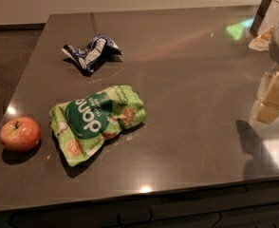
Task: Pick green rice chip bag
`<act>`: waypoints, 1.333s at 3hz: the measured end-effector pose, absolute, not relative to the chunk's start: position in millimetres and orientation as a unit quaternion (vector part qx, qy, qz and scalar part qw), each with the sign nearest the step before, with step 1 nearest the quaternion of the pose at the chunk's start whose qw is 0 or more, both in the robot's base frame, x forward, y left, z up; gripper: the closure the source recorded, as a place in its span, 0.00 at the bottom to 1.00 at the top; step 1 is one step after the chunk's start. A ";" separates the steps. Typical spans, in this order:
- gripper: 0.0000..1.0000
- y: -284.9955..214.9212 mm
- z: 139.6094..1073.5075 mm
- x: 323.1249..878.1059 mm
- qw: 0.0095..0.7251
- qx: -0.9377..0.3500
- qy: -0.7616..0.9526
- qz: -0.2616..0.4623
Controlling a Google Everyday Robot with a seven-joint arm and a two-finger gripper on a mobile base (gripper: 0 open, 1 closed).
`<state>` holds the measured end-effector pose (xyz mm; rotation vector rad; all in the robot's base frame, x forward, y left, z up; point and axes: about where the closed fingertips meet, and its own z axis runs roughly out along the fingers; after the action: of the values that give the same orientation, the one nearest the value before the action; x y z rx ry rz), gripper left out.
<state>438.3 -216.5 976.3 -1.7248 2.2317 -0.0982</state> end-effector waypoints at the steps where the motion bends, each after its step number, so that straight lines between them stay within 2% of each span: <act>1: 0.00 -215.2 977.5 439.2 0.160 -0.604 0.780 -0.034; 4: 0.00 -84.3 968.5 488.3 0.219 -0.655 0.721 0.053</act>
Offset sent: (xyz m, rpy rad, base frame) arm 0.0344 0.0852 0.0011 0.1300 -0.0026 0.1298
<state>488.3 -84.3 968.5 -1.8123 1.9961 0.1480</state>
